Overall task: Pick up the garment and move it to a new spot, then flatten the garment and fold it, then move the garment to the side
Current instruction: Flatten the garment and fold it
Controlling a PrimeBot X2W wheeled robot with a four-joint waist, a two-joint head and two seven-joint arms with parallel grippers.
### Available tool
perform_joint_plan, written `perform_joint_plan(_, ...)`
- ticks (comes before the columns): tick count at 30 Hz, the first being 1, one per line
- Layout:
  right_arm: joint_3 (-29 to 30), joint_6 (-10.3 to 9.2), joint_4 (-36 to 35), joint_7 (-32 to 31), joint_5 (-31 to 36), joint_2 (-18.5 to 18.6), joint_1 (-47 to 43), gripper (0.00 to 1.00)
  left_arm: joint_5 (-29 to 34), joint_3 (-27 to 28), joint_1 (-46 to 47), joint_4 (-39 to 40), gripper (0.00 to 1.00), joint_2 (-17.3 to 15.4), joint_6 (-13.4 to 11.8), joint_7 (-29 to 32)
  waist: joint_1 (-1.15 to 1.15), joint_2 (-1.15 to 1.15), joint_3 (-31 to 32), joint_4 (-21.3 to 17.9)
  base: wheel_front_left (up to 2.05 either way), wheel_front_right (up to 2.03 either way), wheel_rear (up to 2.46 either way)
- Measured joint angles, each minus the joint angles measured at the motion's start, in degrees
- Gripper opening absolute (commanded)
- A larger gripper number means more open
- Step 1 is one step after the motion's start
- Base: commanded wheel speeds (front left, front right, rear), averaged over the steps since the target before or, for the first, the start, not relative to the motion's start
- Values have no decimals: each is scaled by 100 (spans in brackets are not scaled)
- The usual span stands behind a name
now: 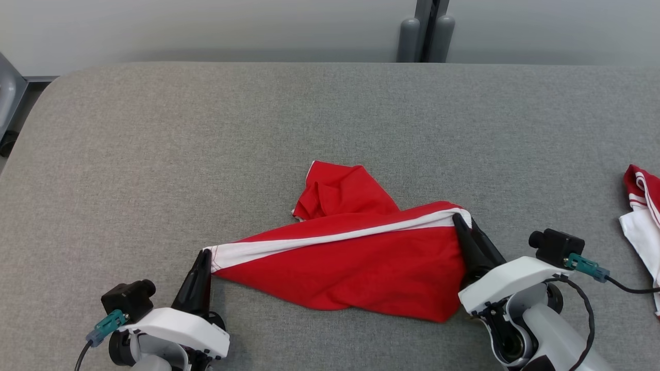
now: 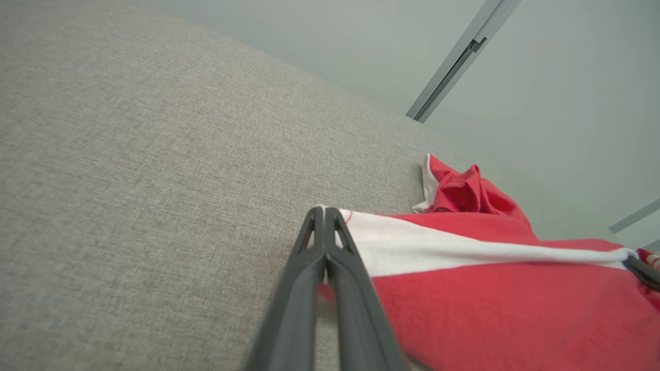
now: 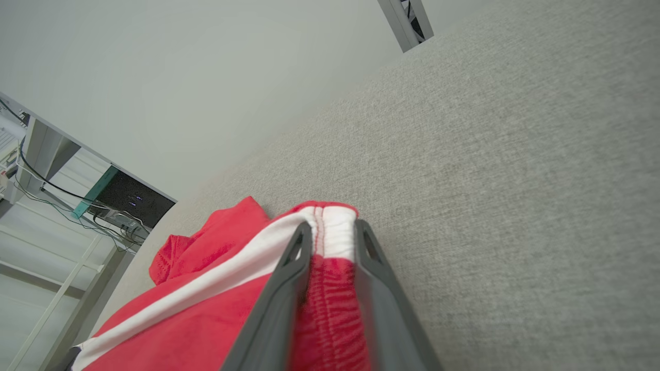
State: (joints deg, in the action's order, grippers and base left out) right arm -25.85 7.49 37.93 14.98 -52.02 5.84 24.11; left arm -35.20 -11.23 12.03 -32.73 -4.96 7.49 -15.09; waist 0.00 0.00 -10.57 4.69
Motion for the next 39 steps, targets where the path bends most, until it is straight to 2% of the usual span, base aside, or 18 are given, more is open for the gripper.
perform_joint_plan(4, 23, 0, -71, 1, 2, 7, -1, 28, 33, 4, -2, -20, 0, 0, 0, 0, 0, 0, 34, -5, 0, 0, 0)
perform_joint_plan(6, 49, 0, -131, 1, 22, 25, -10, 18, 54, 9, -7, -18, 0, -8, 0, 0, 0, 0, 74, -13, 0, 0, 0)
perform_joint_plan(7, 76, 0, -171, 0, 65, 23, -24, 6, 59, 19, -11, -16, 0, -13, 0, 0, 0, 0, 100, -24, 0, 0, 0)
perform_joint_plan(8, 110, 0, -252, 0, 171, 38, -50, 0, 87, 15, -12, 9, 0, -30, 0, 0, 0, 0, 159, -51, 0, 0, 0)
perform_joint_plan(16, 335, 0, -764, 1, 458, 30, -167, 0, 190, -11, 135, 427, 0, -296, 1, 1, 0, 0, 575, -246, 0, 0, 0)
perform_joint_plan(20, 331, 0, -1005, 0, 661, 115, -67, 0, 296, -104, 482, 627, 0, -619, 2, 1, 0, 0, 829, -398, 0, 0, 0)
perform_joint_plan(26, 382, 2, -1323, 0, 826, 402, 558, 0, 447, -198, 1332, 873, 0, -1150, 4, 1, 0, 0, 1014, -640, 0, 0, 0)
perform_joint_plan(33, 469, 10, -1289, -201, 985, 621, 1629, 0, 666, -287, 2560, 857, 0, -1475, 10, 347, 0, 0, 583, -655, 0, 0, 0)
perform_joint_plan(39, 519, 10, -633, -207, 1406, 626, 2921, 0, 872, -498, 3915, 258, 0, -1432, 10, 403, 0, 0, -181, -572, 0, 0, 0)
